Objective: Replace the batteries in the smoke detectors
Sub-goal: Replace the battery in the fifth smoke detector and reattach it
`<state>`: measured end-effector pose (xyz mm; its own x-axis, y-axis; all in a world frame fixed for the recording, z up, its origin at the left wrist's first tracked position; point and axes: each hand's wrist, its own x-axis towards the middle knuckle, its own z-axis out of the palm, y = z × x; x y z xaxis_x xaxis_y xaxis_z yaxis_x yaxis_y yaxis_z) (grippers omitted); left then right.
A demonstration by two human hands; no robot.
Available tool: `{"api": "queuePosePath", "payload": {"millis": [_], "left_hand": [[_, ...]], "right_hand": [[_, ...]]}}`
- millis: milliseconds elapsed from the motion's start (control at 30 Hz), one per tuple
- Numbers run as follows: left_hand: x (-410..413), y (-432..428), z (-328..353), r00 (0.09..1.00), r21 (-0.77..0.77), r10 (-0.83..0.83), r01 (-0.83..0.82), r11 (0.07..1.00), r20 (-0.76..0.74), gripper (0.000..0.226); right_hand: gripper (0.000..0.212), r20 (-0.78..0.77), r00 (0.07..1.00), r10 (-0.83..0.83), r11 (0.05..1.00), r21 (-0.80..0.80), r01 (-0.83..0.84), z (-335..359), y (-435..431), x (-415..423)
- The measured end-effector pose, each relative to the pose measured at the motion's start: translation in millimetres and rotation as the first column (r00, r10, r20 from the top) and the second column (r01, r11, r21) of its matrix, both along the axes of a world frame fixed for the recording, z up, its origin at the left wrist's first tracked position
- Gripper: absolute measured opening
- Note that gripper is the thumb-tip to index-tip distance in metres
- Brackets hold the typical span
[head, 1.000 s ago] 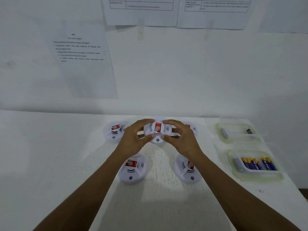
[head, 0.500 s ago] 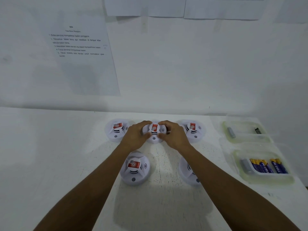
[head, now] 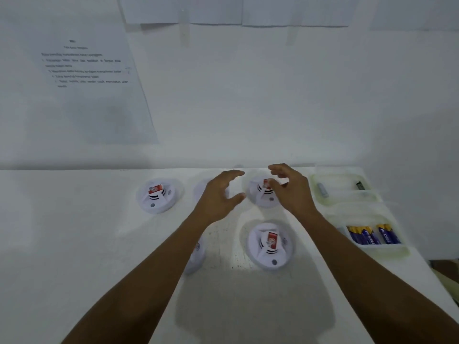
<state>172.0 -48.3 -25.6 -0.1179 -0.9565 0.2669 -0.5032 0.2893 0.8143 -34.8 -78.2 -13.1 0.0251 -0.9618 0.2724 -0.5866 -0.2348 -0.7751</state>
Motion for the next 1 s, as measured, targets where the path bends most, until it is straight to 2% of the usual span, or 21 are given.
{"api": "queuePosePath", "payload": {"millis": [100,200,267,433,500,567,667,733,833,933,1000], "left_hand": [[-27,-5,-9,0.999,0.026,-0.025,0.024,0.999,0.020,0.053],[-44,-10,-17,0.997,0.064,-0.038,0.033,0.997,0.068,0.048],[-49,-11,-23,0.998,0.096,0.012,-0.018,0.995,0.067,0.048],[-50,-3,-18,0.995,0.127,0.069,-0.058,0.990,-0.078,0.055],[-47,3,-11,0.988,0.120,0.071,-0.054,0.991,-0.136,0.056],[-45,7,-3,0.983,0.121,0.078,-0.058,0.991,-0.166,0.059],[-45,14,9,0.973,0.117,0.099,-0.075,0.990,-0.207,0.057],[-47,19,14,0.963,0.121,0.096,-0.067,0.990,-0.253,0.058],[-47,27,14,0.960,0.080,0.037,-0.015,0.997,-0.276,0.074],[-48,32,9,0.972,0.042,-0.038,0.049,0.998,-0.232,0.095],[-54,34,9,0.969,0.014,-0.090,0.096,0.995,-0.228,0.107]], "right_hand": [[0.027,-0.034,0.999,-0.018,0.996,0.081,0.020,-14,0,-19],[0.030,0.014,0.999,0.046,0.983,0.175,-0.048,-24,5,-25],[0.034,0.057,0.996,0.067,0.980,0.186,-0.076,-24,9,-28],[0.055,0.155,0.975,0.157,0.965,0.184,-0.184,-12,21,-38],[0.068,0.109,0.971,0.211,0.963,0.149,-0.226,-6,24,-43],[0.074,-0.010,0.973,0.230,0.972,0.058,-0.230,1,25,-46],[0.069,-0.183,0.957,0.223,0.968,-0.074,-0.239,15,31,-51],[0.061,-0.219,0.950,0.224,0.955,-0.142,-0.259,23,35,-51],[0.054,-0.047,0.971,0.234,0.958,-0.158,-0.238,29,39,-55],[0.039,0.240,0.938,0.248,0.966,0.010,-0.258,37,45,-60],[0.031,0.366,0.897,0.248,0.946,0.108,-0.306,42,53,-60]]}}
